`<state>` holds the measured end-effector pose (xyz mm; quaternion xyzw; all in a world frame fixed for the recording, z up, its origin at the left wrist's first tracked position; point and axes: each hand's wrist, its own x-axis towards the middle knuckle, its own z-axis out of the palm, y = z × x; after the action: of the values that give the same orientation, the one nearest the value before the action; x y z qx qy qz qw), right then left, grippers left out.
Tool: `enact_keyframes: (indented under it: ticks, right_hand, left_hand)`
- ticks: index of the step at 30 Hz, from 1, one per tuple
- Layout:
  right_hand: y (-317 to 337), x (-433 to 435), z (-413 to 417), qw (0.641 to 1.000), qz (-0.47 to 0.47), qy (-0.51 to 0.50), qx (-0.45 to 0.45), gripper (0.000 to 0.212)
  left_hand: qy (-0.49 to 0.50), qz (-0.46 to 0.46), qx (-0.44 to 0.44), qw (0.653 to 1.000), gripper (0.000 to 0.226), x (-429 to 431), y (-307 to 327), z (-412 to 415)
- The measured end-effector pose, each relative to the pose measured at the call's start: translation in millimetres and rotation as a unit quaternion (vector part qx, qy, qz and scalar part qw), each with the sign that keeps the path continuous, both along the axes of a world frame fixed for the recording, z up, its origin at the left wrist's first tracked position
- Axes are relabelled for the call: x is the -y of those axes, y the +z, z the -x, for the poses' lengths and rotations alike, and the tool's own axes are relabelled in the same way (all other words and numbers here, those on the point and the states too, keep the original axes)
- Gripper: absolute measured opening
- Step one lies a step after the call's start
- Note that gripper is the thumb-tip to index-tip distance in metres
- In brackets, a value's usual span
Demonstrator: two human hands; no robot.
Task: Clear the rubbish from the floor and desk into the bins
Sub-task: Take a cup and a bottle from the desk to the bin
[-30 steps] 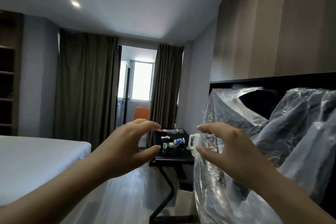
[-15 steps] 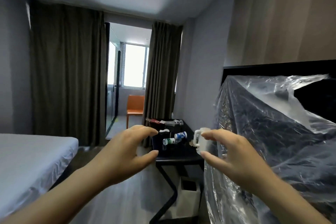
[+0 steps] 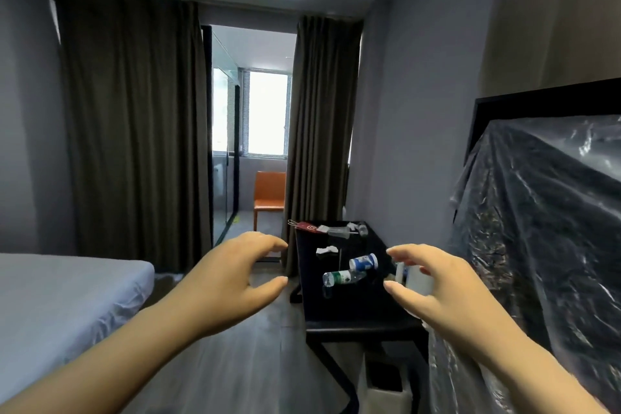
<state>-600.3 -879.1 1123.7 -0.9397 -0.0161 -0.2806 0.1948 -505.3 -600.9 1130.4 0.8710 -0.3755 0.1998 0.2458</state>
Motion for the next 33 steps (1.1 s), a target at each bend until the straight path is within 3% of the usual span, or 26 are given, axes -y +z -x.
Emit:
enact_keyframes:
  ticks: [11, 24, 33]
  right_hand:
    - [-50.9, 39.1, -150.3, 0.997, -0.011, -0.035, -0.063, 0.041]
    - [-74.5, 23.4, -372.4, 0.987, -0.051, -0.109, -0.108, 0.039]
    - [-104.6, 41.0, -476.5, 0.973, -0.082, -0.156, -0.150, 0.041]
  left_hand:
    - [-0.025, -0.014, -0.043, 0.999, 0.048, 49.5, -47.7, -170.6]
    - [-0.074, -0.038, -0.073, 0.994, 0.048, 49.5, -68.1, -426.3]
    - [-0.116, -0.071, -0.109, 0.985, 0.045, 79.7, -99.4, -547.2]
